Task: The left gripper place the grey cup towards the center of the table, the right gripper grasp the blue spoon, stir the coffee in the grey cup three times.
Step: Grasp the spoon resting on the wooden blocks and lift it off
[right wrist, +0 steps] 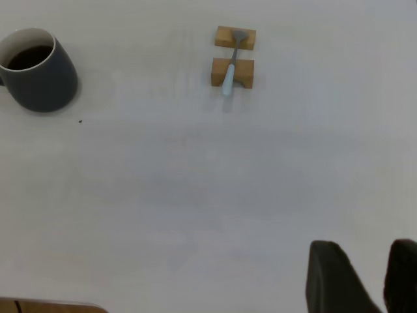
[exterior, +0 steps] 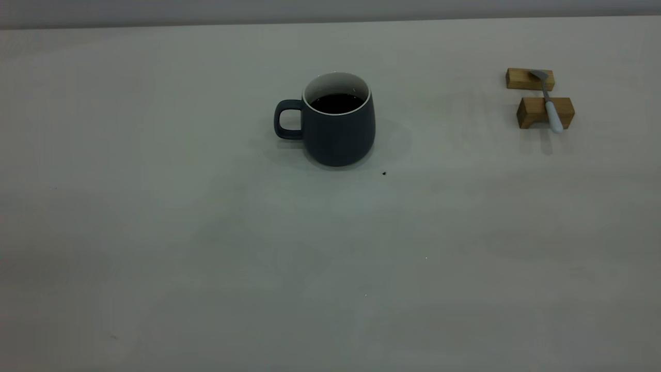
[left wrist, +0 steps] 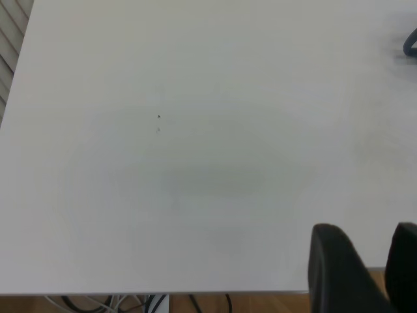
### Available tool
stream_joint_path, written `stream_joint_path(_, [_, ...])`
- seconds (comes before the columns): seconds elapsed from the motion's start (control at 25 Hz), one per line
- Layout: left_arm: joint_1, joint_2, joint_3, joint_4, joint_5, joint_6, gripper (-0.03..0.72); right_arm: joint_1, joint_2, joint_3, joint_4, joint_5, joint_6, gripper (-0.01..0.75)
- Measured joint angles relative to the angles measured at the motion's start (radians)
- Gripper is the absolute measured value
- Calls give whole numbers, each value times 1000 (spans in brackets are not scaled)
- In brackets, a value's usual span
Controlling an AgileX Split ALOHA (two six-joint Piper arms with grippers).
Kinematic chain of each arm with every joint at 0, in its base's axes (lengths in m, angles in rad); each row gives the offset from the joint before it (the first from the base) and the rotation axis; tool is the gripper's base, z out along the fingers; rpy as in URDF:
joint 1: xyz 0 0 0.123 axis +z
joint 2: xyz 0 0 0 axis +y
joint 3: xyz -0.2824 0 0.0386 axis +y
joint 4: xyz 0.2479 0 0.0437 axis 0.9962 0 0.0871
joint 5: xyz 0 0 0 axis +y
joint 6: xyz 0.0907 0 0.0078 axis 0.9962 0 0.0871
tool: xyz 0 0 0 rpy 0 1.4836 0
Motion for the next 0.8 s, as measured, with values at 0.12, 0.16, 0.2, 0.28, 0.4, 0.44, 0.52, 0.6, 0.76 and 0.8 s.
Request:
stream_joint_path(0.12, [0,0,0,0,0,0,262,0,0,0,0,0,0,240])
stream_joint_path(0.16, [0,0,0,0,0,0,262,0,0,0,0,0,1,240])
stream_joint_path(0.2, [0,0,0,0,0,0,262,0,0,0,0,0,5,240])
stream_joint_path(0.28, [0,0,0,0,0,0,262,0,2,-3,-2,0,11,242])
stream_joint_path(0.4, [0,0,0,0,0,0,262,0,51,-34,-5,0,28,276])
stream_joint_path(0.44, [0,0,0,0,0,0,262,0,90,-47,-8,-9,39,295])
stream_joint_path(0.52, [0,0,0,0,0,0,262,0,189,-72,-20,-46,54,356])
stream_joint_path(0.6, [0,0,0,0,0,0,262,0,328,-93,-29,-104,60,420])
stream_joint_path(0.76, [0,0,0,0,0,0,262,0,621,-136,-43,-241,62,537])
stream_joint_path(0.8, [0,0,0,0,0,0,262,0,684,-150,-43,-268,63,560])
